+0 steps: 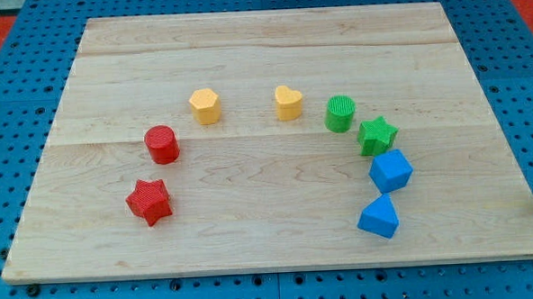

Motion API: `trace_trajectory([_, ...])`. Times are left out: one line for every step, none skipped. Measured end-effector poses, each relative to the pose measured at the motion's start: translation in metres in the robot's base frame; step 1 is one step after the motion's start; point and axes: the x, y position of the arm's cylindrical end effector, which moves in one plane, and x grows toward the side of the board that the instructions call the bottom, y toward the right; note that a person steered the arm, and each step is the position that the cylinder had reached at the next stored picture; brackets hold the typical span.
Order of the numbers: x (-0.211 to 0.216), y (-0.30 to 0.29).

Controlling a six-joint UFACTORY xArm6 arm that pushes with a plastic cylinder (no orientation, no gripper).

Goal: Point at the blue triangle

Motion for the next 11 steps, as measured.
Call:
trace_trajectory([0.016,-0.087])
trace_trajectory([0.025,-0.127])
trace_trajectory([0.025,-0.127])
trace_trajectory([0.02,-0.127])
trace_trajectory([-0.001,-0.127])
trace_trajectory([-0.015,-0.127])
trace_trajectory([-0.017,-0.123])
trace_trajectory([-0.014,-0.113])
trace_trajectory([0.029,-0.074])
trace_trajectory([0.049,-0.092])
trace_trajectory([0.042,-0.173])
